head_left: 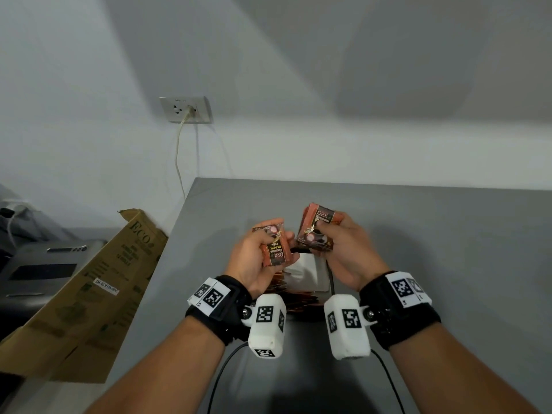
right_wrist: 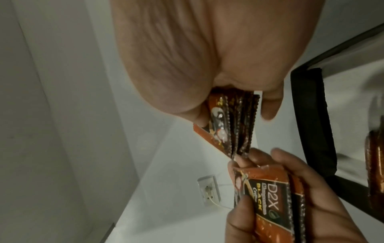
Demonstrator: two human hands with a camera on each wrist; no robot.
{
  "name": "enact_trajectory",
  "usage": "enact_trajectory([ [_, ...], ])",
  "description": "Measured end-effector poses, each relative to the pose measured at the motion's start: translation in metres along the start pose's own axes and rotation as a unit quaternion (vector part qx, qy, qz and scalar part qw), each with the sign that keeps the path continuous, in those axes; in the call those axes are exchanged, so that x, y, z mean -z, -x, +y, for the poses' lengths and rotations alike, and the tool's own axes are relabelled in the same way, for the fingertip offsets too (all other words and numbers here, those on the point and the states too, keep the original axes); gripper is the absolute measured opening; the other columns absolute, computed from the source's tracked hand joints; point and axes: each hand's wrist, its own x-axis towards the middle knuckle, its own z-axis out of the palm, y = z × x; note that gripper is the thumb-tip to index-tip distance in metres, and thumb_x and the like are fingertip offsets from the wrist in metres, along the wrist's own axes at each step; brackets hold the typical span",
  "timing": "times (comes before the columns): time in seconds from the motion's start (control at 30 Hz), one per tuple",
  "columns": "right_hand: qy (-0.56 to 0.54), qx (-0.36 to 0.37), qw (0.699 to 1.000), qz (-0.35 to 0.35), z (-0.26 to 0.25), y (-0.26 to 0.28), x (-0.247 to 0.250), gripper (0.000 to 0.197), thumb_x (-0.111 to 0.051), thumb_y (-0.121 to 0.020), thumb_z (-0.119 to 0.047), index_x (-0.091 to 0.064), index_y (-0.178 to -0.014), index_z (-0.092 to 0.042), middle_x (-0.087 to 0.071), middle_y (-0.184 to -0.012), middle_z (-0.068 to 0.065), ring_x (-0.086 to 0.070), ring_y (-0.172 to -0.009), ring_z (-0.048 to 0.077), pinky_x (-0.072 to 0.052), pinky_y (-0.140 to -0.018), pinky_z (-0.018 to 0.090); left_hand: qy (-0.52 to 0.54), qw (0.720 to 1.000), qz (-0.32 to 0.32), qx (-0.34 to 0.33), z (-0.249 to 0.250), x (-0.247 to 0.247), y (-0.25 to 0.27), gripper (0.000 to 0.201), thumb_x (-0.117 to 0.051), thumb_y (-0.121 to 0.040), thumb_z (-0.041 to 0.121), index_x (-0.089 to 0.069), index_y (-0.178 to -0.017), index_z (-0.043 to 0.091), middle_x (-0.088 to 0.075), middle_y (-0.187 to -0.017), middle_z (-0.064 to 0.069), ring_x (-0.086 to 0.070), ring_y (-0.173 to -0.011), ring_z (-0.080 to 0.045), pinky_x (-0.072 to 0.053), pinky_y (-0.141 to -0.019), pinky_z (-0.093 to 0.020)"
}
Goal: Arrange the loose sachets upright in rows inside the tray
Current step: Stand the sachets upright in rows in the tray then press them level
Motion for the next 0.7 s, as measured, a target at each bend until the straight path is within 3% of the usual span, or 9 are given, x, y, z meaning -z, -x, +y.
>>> enact_trajectory([
  [0.1, -0.011, -0.032, 0.998, -0.044, -0.002, 0.007, 0.005, 0.026, -0.051, -0.099, -0.001, -0.056, -0.124, -0.001, -0.073, -0.098, 0.017, -0.068, -0.081, 0.026, -0.048, -0.07, 0.036, -0.024, 0.999, 0.007, -0.026, 0.003, 0.003, -0.002, 0.036, -0.045, -0.091, -0.011, -0.063, -0.114, 0.01, -0.073, -0.097, -0.018, -0.07, -0.089, -0.03, -0.058, -0.069, -0.039],
  [0.2, 0.015, -0.059, 0.995, -0.084, 0.011, 0.015, -0.001, 0.022, -0.052, -0.098, -0.001, -0.058, -0.119, -0.005, -0.074, -0.101, 0.018, -0.069, -0.088, 0.029, -0.051, -0.08, 0.043, -0.035, 0.997, 0.02, -0.063, 0.001, 0.001, -0.004, 0.044, -0.055, -0.083, -0.02, -0.063, -0.115, 0.009, -0.072, -0.095, -0.017, -0.07, -0.081, -0.029, -0.058, -0.062, -0.036],
  [0.33, 0.095, -0.011, 0.995, -0.03, 0.019, 0.011, -0.007, 0.017, -0.058, -0.096, -0.003, -0.057, -0.11, -0.012, -0.07, -0.109, 0.016, -0.069, -0.089, 0.026, -0.056, -0.073, 0.039, -0.077, 0.994, 0.023, -0.078, 0.001, -0.001, -0.001, 0.05, -0.061, -0.075, -0.025, -0.063, -0.111, 0.011, -0.07, -0.091, -0.017, -0.068, -0.07, -0.028, -0.056, -0.06, -0.035],
  [0.4, 0.184, 0.025, 0.982, -0.036, 0.011, 0.007, -0.005, 0.017, -0.06, -0.095, -0.007, -0.057, -0.11, -0.015, -0.07, -0.109, 0.013, -0.068, -0.093, 0.025, -0.056, -0.08, 0.041, -0.125, 0.99, 0.013, -0.07, 0.003, -0.001, 0.001, 0.046, -0.06, -0.074, -0.022, -0.066, -0.104, 0.013, -0.066, -0.088, -0.018, -0.063, -0.065, -0.026, -0.049, -0.056, -0.032],
  [0.5, 0.302, 0.073, 0.948, -0.064, -0.001, 0.006, -0.006, 0.016, -0.062, -0.093, -0.013, -0.057, -0.105, -0.021, -0.068, -0.103, 0.008, -0.067, -0.096, 0.024, -0.053, -0.086, 0.041, -0.199, 0.978, -0.002, -0.069, 0.005, -0.001, 0.002, 0.026, -0.062, -0.073, -0.003, -0.07, -0.088, 0.016, -0.066, -0.086, -0.017, -0.06, -0.072, -0.027, -0.049, -0.063, -0.036],
  [0.6, 0.19, 0.09, 0.977, -0.03, -0.005, 0.003, -0.008, 0.015, -0.06, -0.095, -0.007, -0.059, -0.107, -0.015, -0.071, -0.103, 0.009, -0.07, -0.092, 0.021, -0.056, -0.078, 0.036, -0.208, 0.975, 0.025, -0.07, 0.005, 0.001, 0.002, 0.029, -0.061, -0.078, -0.01, -0.067, -0.093, 0.014, -0.068, -0.084, -0.014, -0.061, -0.063, -0.022, -0.047, -0.056, -0.032],
  [0.7, 0.031, 0.043, 0.999, -0.01, -0.001, 0.001, -0.003, 0.02, -0.058, -0.095, -0.001, -0.063, -0.114, -0.005, -0.075, -0.104, 0.013, -0.072, -0.093, 0.025, -0.055, -0.079, 0.035, -0.162, 0.983, 0.049, -0.068, 0.007, 0.005, 0.0, 0.035, -0.063, -0.081, -0.014, -0.063, -0.105, 0.012, -0.071, -0.088, -0.011, -0.068, -0.068, -0.02, -0.052, -0.057, -0.032],
])
